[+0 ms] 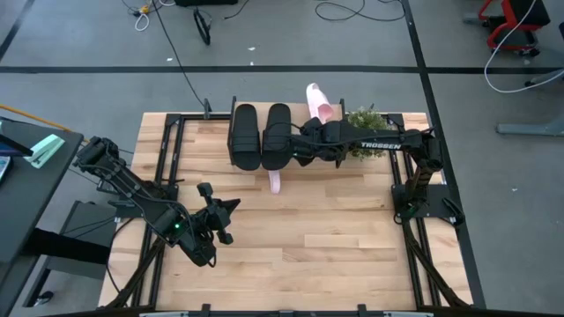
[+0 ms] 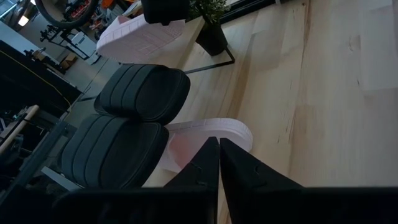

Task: Pick and place slides into the shelf
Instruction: Put the right white slide on the shelf

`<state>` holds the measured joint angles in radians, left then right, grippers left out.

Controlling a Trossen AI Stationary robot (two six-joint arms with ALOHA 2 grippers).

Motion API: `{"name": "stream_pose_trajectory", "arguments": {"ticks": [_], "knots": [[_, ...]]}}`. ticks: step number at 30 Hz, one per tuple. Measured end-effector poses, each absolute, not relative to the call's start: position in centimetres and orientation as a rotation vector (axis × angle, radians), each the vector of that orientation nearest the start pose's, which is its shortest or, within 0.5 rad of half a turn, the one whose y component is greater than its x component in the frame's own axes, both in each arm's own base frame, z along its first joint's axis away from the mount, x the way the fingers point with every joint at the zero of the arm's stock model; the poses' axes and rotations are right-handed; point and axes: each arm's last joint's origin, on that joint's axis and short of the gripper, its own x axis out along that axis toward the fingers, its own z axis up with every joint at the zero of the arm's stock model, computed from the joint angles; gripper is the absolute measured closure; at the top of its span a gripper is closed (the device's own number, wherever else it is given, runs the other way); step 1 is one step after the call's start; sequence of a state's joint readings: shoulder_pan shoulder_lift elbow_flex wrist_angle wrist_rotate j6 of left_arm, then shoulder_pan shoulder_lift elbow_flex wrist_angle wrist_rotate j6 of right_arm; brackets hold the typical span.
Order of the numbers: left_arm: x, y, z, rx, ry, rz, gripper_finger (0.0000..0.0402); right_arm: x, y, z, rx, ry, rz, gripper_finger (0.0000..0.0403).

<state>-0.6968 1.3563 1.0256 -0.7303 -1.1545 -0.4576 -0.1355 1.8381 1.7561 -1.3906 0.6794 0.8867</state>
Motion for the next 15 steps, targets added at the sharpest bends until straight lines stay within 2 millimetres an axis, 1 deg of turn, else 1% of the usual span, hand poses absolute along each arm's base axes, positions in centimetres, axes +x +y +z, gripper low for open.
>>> {"name": "stream_pose_trajectory", "arguments": {"ticks": [6, 15], "knots": [[21.16, -14.25, 26.94, 0.419, 0.519, 0.535, 0.0389, 34.26, -6.66, 30.75, 0.318, 1.036, -1.193, 0.0346], [21.16, -14.25, 26.94, 0.419, 0.519, 0.535, 0.0377, 34.84, -6.68, 30.74, 0.349, 1.031, -1.118, 0.0343]]}}
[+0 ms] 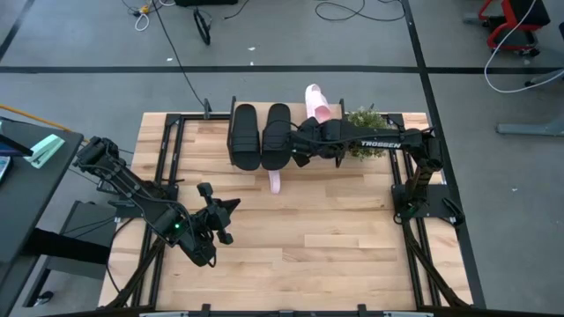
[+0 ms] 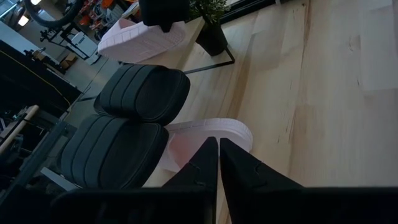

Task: Pick and place slides into the shelf
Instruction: Put the right white slide on the shelf

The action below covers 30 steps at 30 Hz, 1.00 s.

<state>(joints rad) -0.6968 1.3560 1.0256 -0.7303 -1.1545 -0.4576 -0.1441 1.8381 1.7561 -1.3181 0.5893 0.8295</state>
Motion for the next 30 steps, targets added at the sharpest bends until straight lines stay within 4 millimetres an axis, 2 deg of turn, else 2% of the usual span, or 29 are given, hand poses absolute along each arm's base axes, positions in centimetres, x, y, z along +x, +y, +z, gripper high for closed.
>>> {"name": "stream_pose_trajectory", "arguments": {"ticks": [8, 18, 30], "knots": [[21.16, -14.25, 26.94, 0.419, 0.519, 0.535, 0.0389, 34.94, -6.66, 30.72, 0.327, 1.058, -1.074, 0.0336], [21.16, -14.25, 26.94, 0.418, 0.519, 0.535, 0.0377, 35.59, -6.6, 30.81, 0.319, 1.035, -1.004, 0.0324], [21.16, -14.25, 26.94, 0.418, 0.519, 0.535, 0.0388, 35.6, -6.54, 30.78, 0.292, 1.069, -0.958, 0.0321]]}}
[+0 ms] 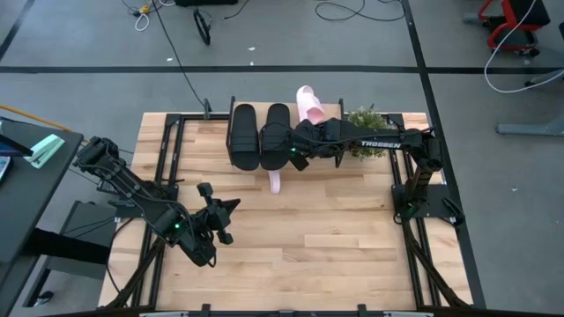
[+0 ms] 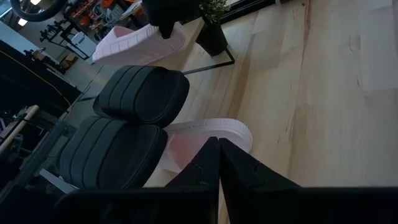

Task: Pick and place slides into the shelf
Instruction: Put the right white slide on the shelf

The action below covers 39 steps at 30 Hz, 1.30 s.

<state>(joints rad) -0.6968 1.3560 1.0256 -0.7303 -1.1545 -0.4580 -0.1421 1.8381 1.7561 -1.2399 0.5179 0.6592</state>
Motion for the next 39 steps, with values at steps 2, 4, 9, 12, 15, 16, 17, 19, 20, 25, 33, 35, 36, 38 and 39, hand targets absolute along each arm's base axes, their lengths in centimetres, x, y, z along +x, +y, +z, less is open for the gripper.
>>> {"name": "stream_pose_trajectory", "arguments": {"ticks": [2, 4, 9, 12, 15, 16, 17, 19, 20, 25, 33, 35, 36, 38, 39], "knots": [[21.16, -14.25, 26.94, 0.418, 0.519, 0.536, 0.0384, 35.6, -6.54, 30.78, 0.278, 1.078, -0.946, 0.032], [21.16, -14.25, 26.94, 0.418, 0.519, 0.536, 0.038, 35.61, -6.52, 30.78, 0.271, 1.082, -0.94, 0.032], [21.16, -14.25, 26.94, 0.418, 0.519, 0.536, 0.0378, 35.61, -6.52, 30.78, 0.261, 1.088, -0.932, 0.0316], [21.16, -14.25, 26.94, 0.418, 0.519, 0.535, 0.0384, 35.62, -6.52, 30.78, 0.259, 1.089, -0.93, 0.0303], [21.16, -14.25, 26.94, 0.418, 0.519, 0.536, 0.0388, 35.66, -6.49, 30.77, 0.261, 1.091, -0.919, 0.0283], [21.16, -14.25, 26.94, 0.418, 0.519, 0.536, 0.0389, 35.68, -6.47, 30.77, 0.263, 1.094, -0.91, 0.0276], [21.16, -14.25, 26.94, 0.418, 0.519, 0.536, 0.039, 35.69, -6.45, 30.76, 0.266, 1.098, -0.902, 0.0269], [21.16, -14.25, 26.94, 0.418, 0.519, 0.536, 0.0388, 35.75, -6.42, 30.77, 0.267, 1.095, -0.895, 0.0255], [21.16, -14.25, 26.94, 0.418, 0.519, 0.536, 0.0387, 35.78, -6.42, 30.77, 0.269, 1.093, -0.893, 0.0249], [21.16, -14.25, 26.94, 0.418, 0.519, 0.536, 0.0377, 35.93, -6.44, 30.81, 0.267, 1.08, -0.886, 0.0226], [21.16, -14.25, 26.94, 0.418, 0.519, 0.536, 0.038, 36.21, -6.46, 30.88, 0.256, 1.061, -0.865, 0.0221], [21.16, -14.25, 26.94, 0.418, 0.519, 0.536, 0.0384, 36.18, -6.49, 30.89, 0.246, 1.064, -0.866, 0.0222], [21.16, -14.25, 26.94, 0.418, 0.519, 0.535, 0.0385, 36.18, -6.48, 30.89, 0.244, 1.065, -0.866, 0.0223], [21.16, -14.25, 26.94, 0.418, 0.519, 0.536, 0.0387, 36.18, -6.49, 30.89, 0.241, 1.067, -0.864, 0.0225], [21.16, -14.25, 26.94, 0.418, 0.519, 0.535, 0.0388, 36.17, -6.47, 30.89, 0.238, 1.069, -0.861, 0.0226]]}}
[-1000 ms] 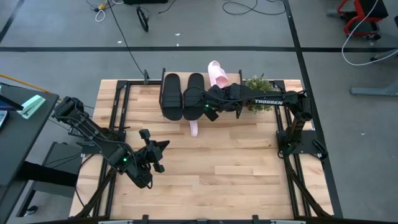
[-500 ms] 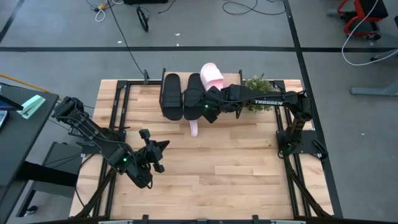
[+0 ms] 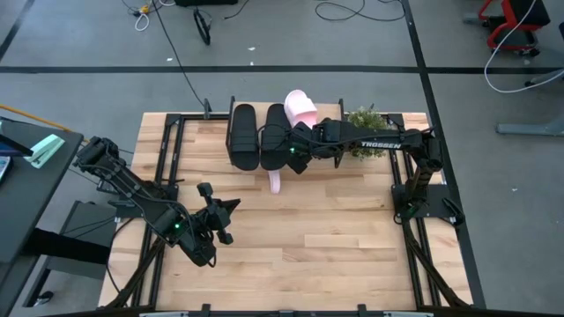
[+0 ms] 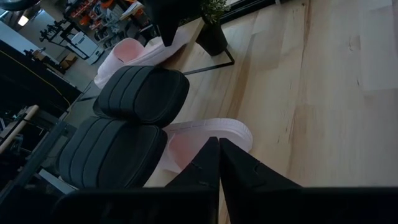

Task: Pick and place slides into the shelf
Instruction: Put the right white slide on the shelf

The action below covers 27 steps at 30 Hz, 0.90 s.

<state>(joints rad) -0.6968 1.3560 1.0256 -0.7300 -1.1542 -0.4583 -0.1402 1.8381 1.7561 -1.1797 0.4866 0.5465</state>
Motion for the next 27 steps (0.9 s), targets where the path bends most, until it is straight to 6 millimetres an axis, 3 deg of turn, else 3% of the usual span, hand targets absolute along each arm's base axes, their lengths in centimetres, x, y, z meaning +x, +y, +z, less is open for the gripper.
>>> {"name": "stream_pose_trajectory", "arguments": {"ticks": [10, 21, 27], "knots": [[21.2, -14.3, 26.9, 0.418, 0.519, 0.536, 0.0376, 35.5, -5.8, 30.6, 0.191, 1.178, -0.813, 0.0227], [21.2, -14.2, 26.9, 0.419, 0.52, 0.536, 0.0385, 35.0, -3.6, 30.6, -0.266, 1.386, -0.539, 0.0228], [21.1, -14.2, 26.9, 0.42, 0.52, 0.535, 0.0378, 35.0, -3.8, 30.7, -0.336, 1.387, -0.56, 0.0228]]}}
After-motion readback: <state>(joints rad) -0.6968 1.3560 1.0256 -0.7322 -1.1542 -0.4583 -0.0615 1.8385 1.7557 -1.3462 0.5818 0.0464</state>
